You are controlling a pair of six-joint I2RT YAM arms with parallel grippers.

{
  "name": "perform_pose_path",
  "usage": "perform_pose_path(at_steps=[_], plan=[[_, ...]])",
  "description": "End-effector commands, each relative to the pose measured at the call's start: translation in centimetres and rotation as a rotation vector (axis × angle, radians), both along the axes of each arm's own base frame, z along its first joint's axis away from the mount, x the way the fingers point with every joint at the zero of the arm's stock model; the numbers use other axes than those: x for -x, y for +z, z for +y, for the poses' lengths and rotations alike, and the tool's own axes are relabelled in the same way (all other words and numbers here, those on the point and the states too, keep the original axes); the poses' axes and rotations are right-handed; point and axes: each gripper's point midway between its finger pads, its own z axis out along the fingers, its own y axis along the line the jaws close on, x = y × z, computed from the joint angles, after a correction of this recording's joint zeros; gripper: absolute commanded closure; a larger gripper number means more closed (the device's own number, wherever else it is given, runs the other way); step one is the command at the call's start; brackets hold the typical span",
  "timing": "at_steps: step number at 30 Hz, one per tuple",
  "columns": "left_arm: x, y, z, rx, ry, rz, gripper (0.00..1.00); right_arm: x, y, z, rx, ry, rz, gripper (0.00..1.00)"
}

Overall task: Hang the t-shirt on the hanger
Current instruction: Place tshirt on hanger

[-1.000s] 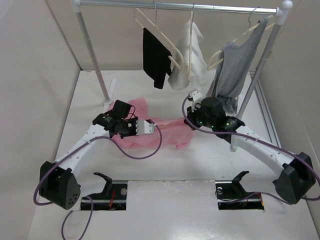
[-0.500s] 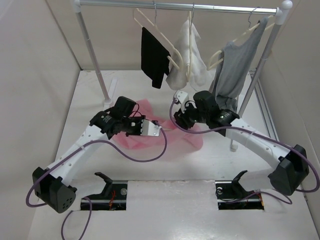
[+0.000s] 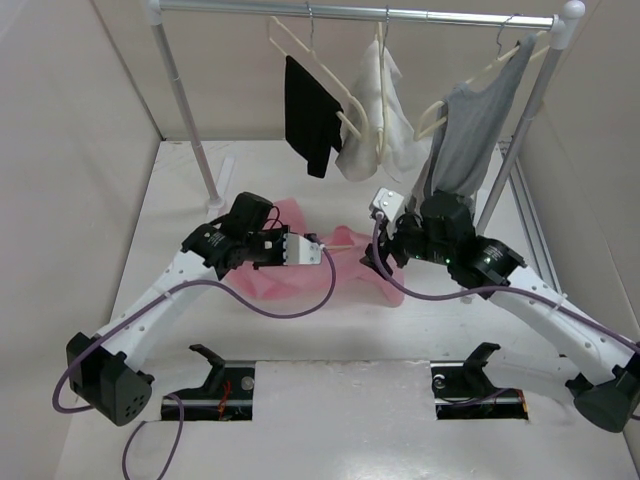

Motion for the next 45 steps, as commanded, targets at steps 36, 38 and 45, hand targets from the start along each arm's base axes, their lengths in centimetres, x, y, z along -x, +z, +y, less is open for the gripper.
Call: perform_pose_path(at_steps=[36,38,45], plan=[[1.4,2.4,-0.8,0.197,0.195,0.169,1.0,-6.8,-11.4,-4.3,-0.38,-0.457,0.213,1.0],[0.2,1.2,0.0,0.145,0.275,0.169,1.0,-6.4,-9.7,-4.5,-0.41,-0.447,0.179,1.0],[-3.5,-3.1,3.2,-0.023,0.505,0.172,1.0,-3.0,-6.4,-6.8,-0.39,-0.493,0.097,1.0]])
